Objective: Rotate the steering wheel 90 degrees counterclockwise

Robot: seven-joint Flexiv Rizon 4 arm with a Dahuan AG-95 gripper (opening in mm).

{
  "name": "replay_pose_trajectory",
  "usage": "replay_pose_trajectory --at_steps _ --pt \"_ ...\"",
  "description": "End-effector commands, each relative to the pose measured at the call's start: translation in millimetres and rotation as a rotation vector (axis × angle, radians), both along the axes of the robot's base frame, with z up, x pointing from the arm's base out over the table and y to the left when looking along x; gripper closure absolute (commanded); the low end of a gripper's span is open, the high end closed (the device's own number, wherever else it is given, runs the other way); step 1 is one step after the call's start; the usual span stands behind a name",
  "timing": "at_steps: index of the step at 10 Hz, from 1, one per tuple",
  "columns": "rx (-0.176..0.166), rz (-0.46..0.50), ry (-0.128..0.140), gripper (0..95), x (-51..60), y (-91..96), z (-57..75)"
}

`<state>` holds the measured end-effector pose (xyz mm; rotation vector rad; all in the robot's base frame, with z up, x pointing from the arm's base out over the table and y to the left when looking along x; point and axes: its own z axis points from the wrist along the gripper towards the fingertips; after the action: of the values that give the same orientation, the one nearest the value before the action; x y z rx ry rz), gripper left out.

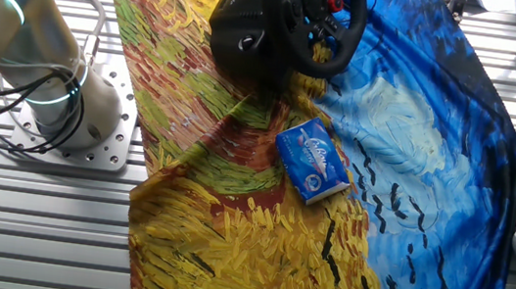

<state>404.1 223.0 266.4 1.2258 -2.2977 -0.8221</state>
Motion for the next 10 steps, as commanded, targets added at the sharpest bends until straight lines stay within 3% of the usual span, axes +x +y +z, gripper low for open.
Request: replay_pose_trajectory --at_steps 1,3,4,10 --pt "-0.022 -0.028 -0.058 38.0 -1.1 -0.4 -1.1" --pt "-0.059 -0.093 -0.107 38.0 -1.1 -0.4 -1.1" --pt "-0.05 -0.094 -0.118 38.0 -1.1 -0.4 -1.1" --pt "-0.061 -0.085 -0.116 38.0 -1.1 -0.4 -1.1"
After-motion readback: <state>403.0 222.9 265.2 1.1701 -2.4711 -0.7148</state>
